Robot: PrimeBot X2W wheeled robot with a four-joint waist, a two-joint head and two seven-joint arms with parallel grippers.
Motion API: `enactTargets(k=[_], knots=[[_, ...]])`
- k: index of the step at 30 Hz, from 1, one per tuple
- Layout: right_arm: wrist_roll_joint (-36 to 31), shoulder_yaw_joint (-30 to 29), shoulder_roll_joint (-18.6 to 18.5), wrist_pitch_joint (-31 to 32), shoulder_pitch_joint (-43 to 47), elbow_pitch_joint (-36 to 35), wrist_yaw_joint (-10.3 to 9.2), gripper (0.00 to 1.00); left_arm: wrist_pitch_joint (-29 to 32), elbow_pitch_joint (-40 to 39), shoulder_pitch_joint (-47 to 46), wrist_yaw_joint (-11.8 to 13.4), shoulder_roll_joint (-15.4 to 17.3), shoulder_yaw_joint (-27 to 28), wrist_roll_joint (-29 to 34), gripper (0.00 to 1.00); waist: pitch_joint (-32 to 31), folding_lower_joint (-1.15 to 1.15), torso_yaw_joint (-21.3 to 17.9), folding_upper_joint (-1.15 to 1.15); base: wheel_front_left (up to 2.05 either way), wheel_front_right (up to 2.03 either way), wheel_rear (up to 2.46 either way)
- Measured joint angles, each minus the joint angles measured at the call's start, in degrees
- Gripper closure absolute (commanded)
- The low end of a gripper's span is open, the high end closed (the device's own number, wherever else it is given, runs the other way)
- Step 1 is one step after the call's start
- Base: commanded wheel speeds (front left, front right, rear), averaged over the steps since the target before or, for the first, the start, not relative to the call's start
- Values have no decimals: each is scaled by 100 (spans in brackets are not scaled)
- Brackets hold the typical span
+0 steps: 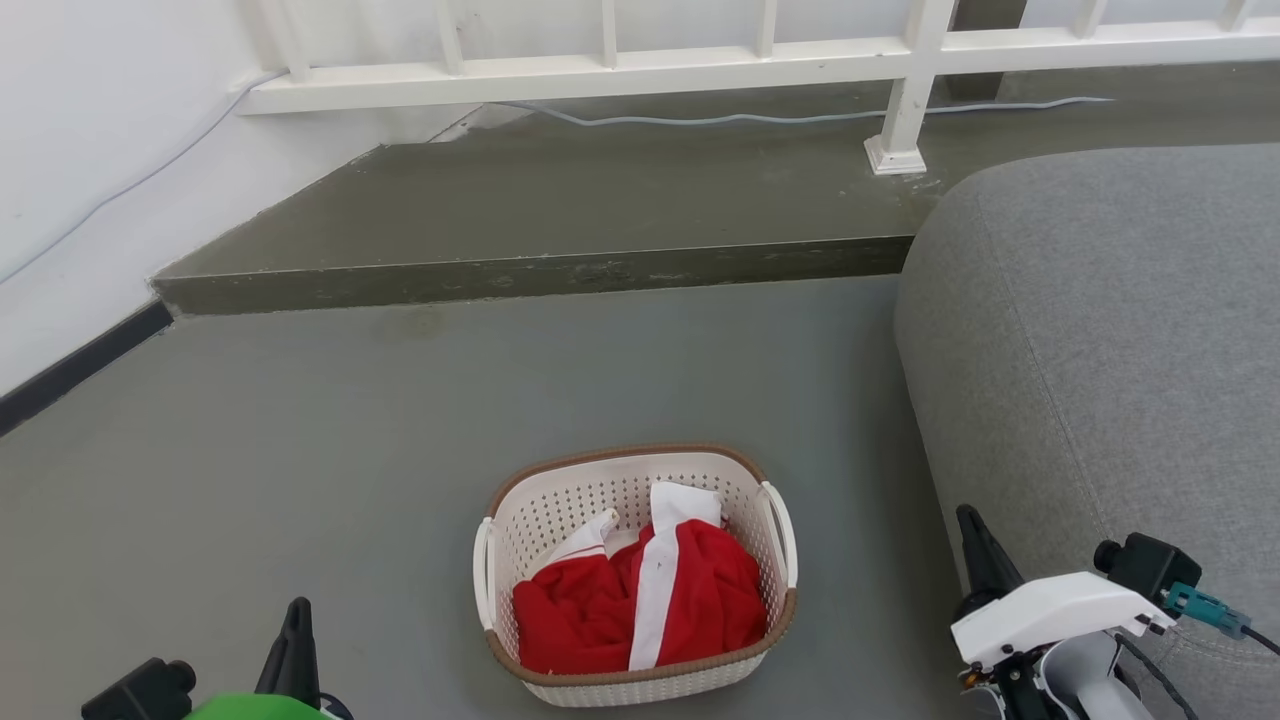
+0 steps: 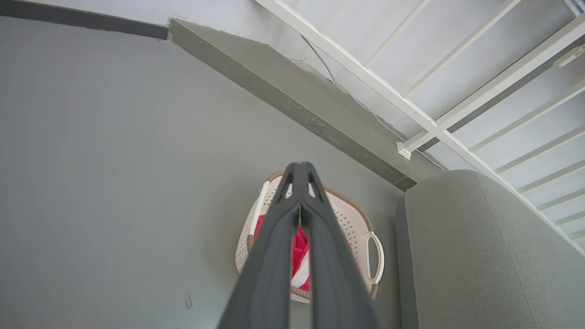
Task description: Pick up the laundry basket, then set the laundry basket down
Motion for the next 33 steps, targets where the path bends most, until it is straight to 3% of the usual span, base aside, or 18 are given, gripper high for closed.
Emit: enactTargets(k=[33], knots=[[2127,-839,-9,553,-201,-97,426,100,564,224,-505,-341,-22,396,-2210,100,43,0,-25,0,0,0,0]])
